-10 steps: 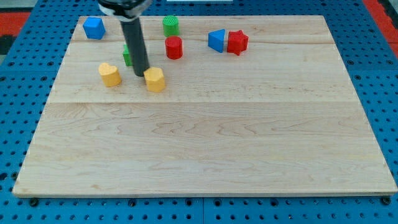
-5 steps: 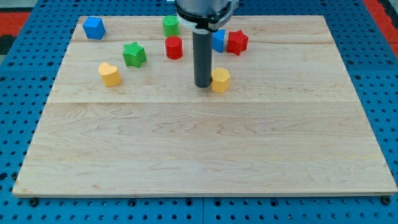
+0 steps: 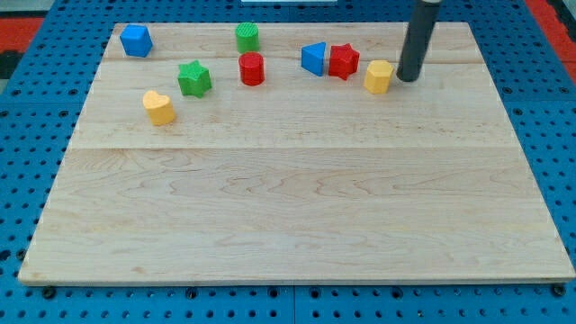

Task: Move the yellow hexagon towards top right

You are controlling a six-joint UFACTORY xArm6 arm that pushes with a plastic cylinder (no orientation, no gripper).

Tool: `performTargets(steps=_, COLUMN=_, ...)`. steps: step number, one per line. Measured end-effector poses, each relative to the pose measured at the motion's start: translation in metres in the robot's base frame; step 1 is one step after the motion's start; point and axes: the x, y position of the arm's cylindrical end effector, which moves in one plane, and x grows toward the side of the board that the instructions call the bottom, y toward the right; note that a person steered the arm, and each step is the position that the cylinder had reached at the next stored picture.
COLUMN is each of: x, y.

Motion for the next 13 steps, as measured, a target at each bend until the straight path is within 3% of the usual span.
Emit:
performTargets(steps=1, x=0.026, y=-0.032)
performTargets(steps=2, x=0.013, y=-0.070)
performTargets(steps=3, x=-0.051, y=-0.038)
performTargets(steps=4, x=-0.066, y=-0.015)
performTargets(steps=6, x=-0.060, y=-0.087)
performTargets(steps=9, x=-0.093, y=-0.025)
performTargets(steps=13, x=-0.083, y=-0.033)
